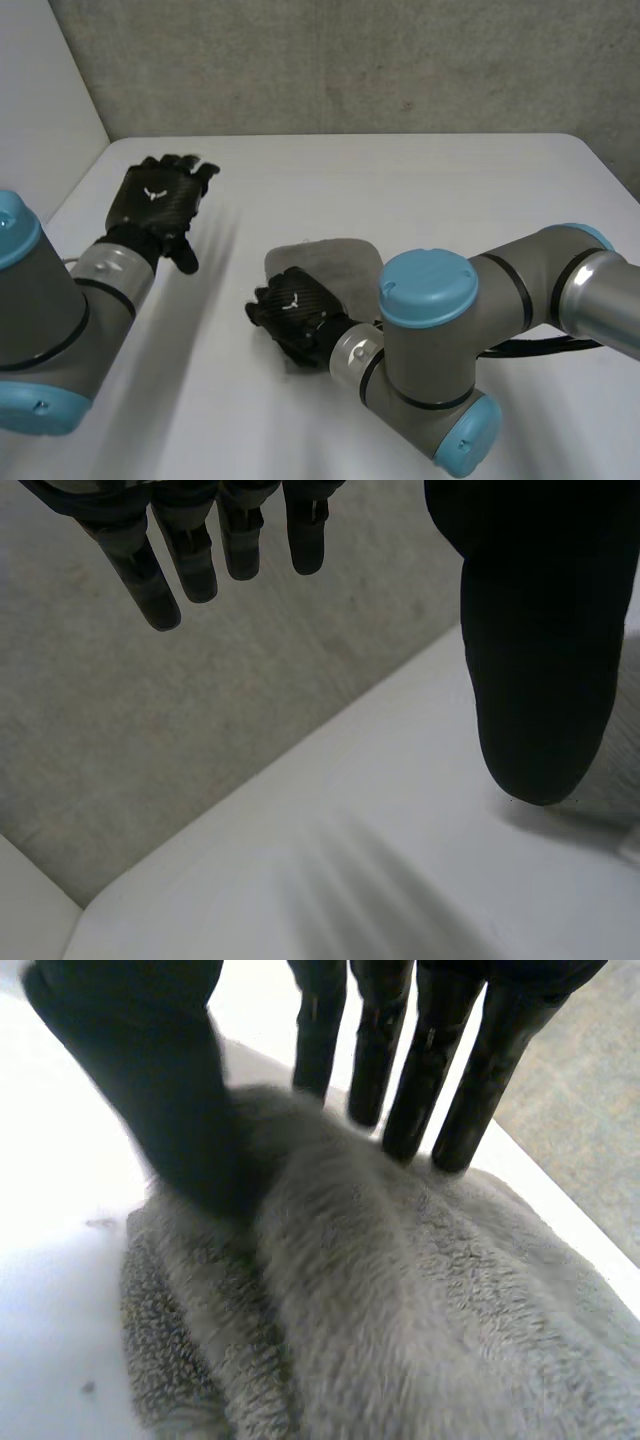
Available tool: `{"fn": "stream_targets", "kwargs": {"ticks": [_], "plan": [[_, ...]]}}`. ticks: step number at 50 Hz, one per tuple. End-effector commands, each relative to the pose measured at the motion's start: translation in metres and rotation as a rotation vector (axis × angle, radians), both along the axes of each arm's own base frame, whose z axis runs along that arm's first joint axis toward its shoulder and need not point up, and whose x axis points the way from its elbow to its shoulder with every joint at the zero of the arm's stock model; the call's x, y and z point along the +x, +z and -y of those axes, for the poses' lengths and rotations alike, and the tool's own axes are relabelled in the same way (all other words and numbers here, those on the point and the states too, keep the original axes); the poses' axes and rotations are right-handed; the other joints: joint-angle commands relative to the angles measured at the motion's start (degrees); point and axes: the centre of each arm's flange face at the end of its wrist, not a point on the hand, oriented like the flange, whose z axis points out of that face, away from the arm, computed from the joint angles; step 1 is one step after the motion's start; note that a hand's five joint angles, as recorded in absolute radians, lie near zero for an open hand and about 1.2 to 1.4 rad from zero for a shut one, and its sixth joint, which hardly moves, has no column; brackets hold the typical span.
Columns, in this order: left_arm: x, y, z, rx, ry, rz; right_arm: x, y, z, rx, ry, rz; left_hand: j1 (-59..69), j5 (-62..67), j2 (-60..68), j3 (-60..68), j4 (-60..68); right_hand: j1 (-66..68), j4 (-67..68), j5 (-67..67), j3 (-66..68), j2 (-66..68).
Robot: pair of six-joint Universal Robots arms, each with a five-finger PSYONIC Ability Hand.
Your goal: Fold the towel.
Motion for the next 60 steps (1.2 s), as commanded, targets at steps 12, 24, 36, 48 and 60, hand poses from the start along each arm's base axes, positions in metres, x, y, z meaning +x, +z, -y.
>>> {"fn": "stream_targets", "kwargs": {"ticks": [12, 24, 36, 48, 60], "plan": [[-0.068, -0.01, 0.011, 0.148, -0.132, -0.212, -0.102, 0.064, 0.088, 0.225, -0.533, 0.3, -0.26, -1.45, 0.57, 0.39, 0.41, -20.68, -27.44, -29.23, -27.71, -26.3], [-0.082, -0.09, -0.006, 0.372, -0.075, -0.1, -0.091, 0.003, 0.103, 0.443, -0.424, 0.196, -0.04, -1.24, 0.78, 0.6, 0.62, -20.68, -27.44, -29.23, -27.71, -26.3], [-0.076, -0.09, -0.013, 0.378, -0.07, -0.011, -0.085, -0.003, 0.117, 0.347, -0.399, 0.075, -0.26, -1.45, 0.57, 0.39, 0.41, -20.68, -27.44, -29.23, -27.71, -26.3], [-0.065, 0.018, -0.003, 0.173, -0.061, -0.14, -0.103, 0.127, 0.123, 0.027, -0.542, 0.28, 0.12, -1.07, 0.95, 0.77, 0.79, -20.68, -27.44, -29.23, -27.71, -26.3], [0.014, 0.164, -0.018, -0.083, 0.086, -0.273, -0.141, 0.219, 0.106, -0.206, -0.747, 0.442, 0.8, -0.39, 1.63, 1.45, 1.47, -20.68, -27.44, -29.23, -27.71, -26.3]]}}
